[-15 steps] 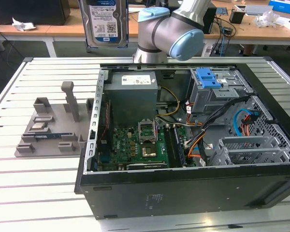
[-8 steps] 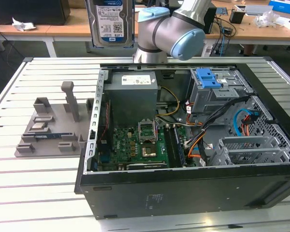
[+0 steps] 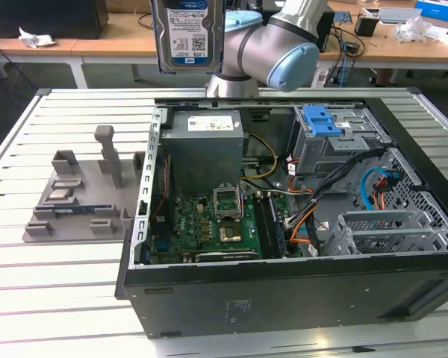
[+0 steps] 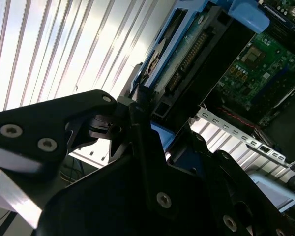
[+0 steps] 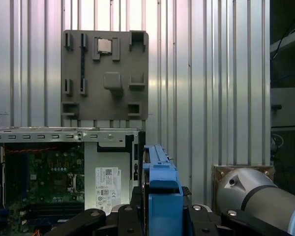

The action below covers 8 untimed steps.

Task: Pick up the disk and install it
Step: 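Pick up the disk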

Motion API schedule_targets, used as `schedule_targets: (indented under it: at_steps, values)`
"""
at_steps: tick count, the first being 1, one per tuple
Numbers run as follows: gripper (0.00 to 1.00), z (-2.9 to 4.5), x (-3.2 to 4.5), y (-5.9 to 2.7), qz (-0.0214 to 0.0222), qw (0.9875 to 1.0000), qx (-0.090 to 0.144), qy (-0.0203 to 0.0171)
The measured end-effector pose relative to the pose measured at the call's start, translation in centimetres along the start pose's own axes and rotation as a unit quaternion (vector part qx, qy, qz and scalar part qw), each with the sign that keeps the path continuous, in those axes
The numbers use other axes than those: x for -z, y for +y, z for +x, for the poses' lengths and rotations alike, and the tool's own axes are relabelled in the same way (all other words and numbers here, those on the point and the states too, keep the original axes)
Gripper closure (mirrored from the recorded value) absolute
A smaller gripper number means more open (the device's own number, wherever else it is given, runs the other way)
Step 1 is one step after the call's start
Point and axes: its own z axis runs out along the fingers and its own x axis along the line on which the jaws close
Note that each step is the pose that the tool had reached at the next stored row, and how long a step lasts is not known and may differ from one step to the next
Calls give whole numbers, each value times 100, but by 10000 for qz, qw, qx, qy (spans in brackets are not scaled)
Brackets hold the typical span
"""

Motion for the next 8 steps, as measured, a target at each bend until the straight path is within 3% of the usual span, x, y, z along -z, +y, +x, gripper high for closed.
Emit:
schedule_targets:
  at_steps: [8]
  values:
    - [64, 2, 5, -226, -2, 10000, 0, 1]
